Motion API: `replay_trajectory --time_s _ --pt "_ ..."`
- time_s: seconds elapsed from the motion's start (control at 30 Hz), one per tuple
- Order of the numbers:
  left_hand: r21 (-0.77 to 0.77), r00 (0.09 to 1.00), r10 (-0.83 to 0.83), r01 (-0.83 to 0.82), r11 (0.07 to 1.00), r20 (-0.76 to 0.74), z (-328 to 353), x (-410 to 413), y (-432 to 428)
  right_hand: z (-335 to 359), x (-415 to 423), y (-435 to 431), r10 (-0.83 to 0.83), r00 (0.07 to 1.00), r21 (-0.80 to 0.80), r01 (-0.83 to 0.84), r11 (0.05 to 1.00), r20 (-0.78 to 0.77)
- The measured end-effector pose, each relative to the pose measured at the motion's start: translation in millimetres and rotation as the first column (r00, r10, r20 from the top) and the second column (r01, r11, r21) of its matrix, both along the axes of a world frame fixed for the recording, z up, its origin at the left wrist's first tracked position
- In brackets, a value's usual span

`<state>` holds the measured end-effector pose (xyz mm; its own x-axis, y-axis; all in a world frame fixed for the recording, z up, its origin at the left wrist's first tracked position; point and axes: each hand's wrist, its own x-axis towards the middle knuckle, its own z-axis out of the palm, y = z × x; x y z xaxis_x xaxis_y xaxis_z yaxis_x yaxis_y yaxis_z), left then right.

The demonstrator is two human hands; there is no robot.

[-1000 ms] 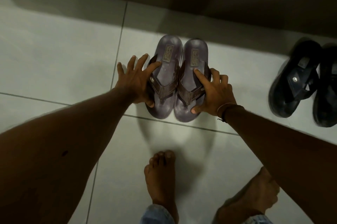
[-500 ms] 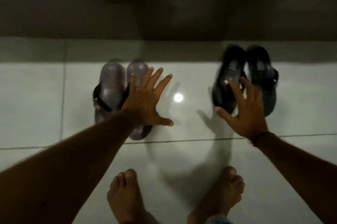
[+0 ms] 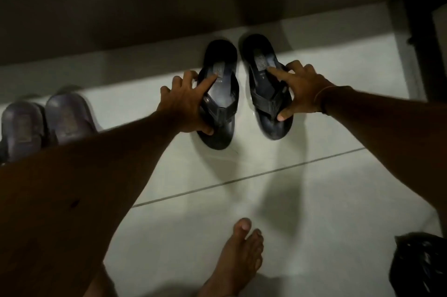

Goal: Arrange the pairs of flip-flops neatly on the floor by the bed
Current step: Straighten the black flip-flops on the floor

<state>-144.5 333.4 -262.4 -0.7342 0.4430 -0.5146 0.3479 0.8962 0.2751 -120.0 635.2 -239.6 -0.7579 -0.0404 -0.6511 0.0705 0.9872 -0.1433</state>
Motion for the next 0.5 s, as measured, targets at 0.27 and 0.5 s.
replay_trajectory --time_s 0.27,0.5 --pt "0.026 0.985 0.172 -0.172 0.985 -0.003 -15 43 17 -20 41 -4 0.026 0.993 0.022 -0.024 0.999 -0.119" --pt "0.046 0.972 0.235 -0.235 0.971 -0.002 -13 74 25 -20 61 -6 0.025 0.993 0.014 -0.023 1.000 -0.118"
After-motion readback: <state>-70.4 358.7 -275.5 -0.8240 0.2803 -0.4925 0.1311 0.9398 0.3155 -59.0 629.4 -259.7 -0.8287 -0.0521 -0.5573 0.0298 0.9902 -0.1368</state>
